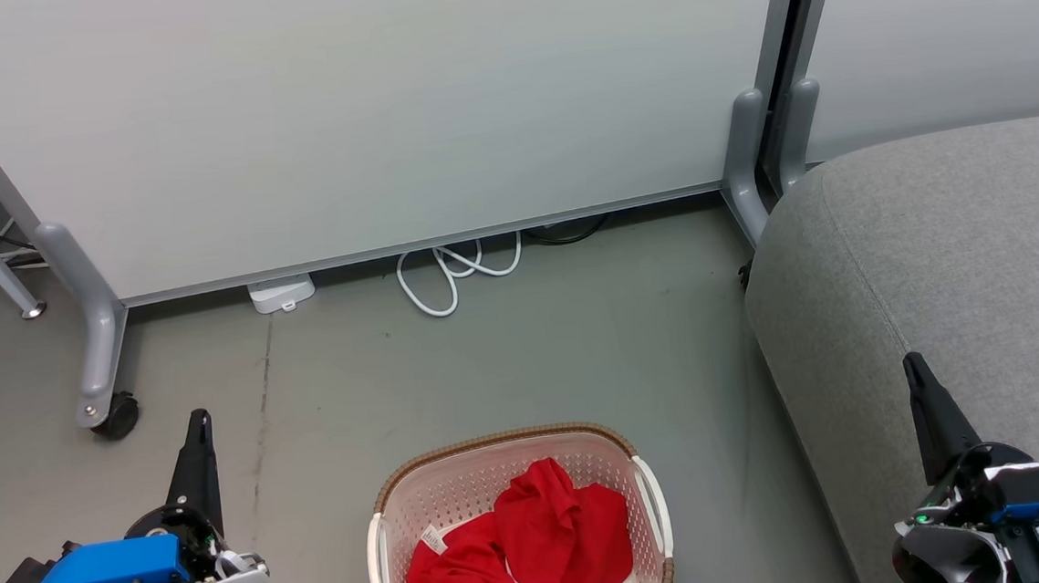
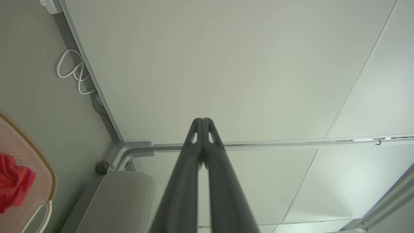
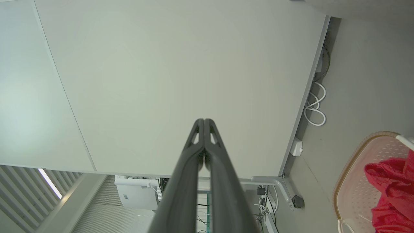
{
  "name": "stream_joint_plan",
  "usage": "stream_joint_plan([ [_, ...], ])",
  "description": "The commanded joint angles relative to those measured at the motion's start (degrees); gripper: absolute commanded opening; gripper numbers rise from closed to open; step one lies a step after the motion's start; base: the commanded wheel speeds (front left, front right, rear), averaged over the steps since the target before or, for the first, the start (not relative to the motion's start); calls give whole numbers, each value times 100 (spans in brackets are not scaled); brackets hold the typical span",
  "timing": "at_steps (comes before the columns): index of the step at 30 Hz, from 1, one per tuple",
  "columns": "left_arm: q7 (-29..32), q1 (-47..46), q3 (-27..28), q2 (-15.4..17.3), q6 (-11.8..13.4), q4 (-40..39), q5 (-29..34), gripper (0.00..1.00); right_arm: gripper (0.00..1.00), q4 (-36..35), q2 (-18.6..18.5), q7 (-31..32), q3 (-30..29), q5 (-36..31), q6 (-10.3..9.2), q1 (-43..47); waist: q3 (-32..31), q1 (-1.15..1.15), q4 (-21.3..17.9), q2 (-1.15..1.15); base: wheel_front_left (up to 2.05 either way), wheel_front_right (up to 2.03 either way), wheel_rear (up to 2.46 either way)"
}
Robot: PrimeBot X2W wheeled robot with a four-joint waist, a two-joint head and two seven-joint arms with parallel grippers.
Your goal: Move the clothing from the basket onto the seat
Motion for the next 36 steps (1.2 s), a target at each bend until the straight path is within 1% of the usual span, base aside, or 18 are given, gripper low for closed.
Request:
stream_joint_plan([
  [1,20,-80,20,27,-23,-3,26,0,0,5,-21,29,-1,29,24,-40,0,0,0,0,0,0,0],
  [18,20,-80,20,27,-23,-3,26,0,0,5,-22,29,-1,29,24,-40,0,0,0,0,0,0,0],
  [19,-2,9,-3,-3,1,14,-1,100,100,13,1,-3,2,-3,-3,6,0,0,0,0,0,0,0],
  [23,-16,238,-11,-49,2,210,-10,100,100,205,23,-11,10,-8,-7,182,0,0,0,0,0,0,0],
  [30,-252,255,-194,-43,1,173,44,100,100,137,19,-244,202,-35,-5,192,-12,0,-2,0,0,0,0],
  [33,-349,261,-229,-40,9,177,202,100,100,142,5,-343,277,-168,-5,186,-17,0,-1,0,0,0,0],
  [36,-442,270,-264,-37,38,169,474,100,100,154,-16,-437,327,-444,-4,177,-21,0,0,0,0,0,0],
])
